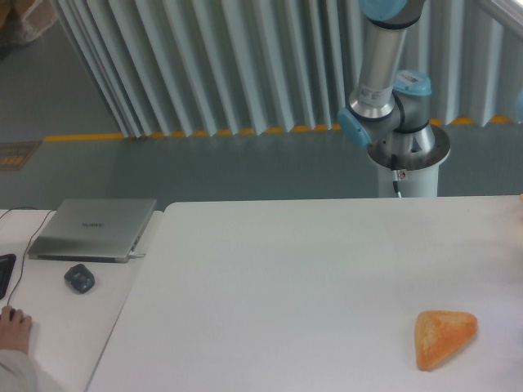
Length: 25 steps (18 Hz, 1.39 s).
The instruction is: Place the red peppers in a basket
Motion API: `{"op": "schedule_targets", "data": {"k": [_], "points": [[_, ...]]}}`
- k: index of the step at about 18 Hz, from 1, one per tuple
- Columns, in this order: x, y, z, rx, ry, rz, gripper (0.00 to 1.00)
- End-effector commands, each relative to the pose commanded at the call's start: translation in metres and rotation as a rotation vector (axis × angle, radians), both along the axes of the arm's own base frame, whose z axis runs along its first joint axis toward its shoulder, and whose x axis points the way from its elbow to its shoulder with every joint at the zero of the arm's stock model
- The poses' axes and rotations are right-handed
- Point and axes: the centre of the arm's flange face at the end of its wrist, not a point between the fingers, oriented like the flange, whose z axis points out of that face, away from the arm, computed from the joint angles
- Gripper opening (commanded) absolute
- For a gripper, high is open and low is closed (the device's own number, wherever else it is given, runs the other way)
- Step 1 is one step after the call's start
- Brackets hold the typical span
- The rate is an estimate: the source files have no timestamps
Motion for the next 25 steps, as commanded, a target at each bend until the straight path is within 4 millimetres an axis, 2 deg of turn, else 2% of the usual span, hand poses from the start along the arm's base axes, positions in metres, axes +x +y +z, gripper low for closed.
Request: {"op": "schedule_targets", "data": {"k": [2,3,5,7,9,10,14,21,25], "points": [[0.009,0.012,0.009,0.109,-0.01,0.074,1.0],[0.017,0.028,0.015,0.177,-0.023,0.099,1.0],[0.025,0.043,0.022,0.257,-0.064,0.154,1.0],[0.034,0.056,0.027,0.271,-0.099,0.14,1.0],[0.05,0.08,0.035,0.293,-0.129,0.093,1.0],[0.06,0.094,0.036,0.342,-0.168,0.073,1.0],[0.068,0.117,0.017,0.382,-0.239,0.068,1.0],[0.085,0.138,0.006,0.361,-0.255,0.014,1.0],[0.084,0.138,0.001,0.339,-0.241,0.012,1.0]]}}
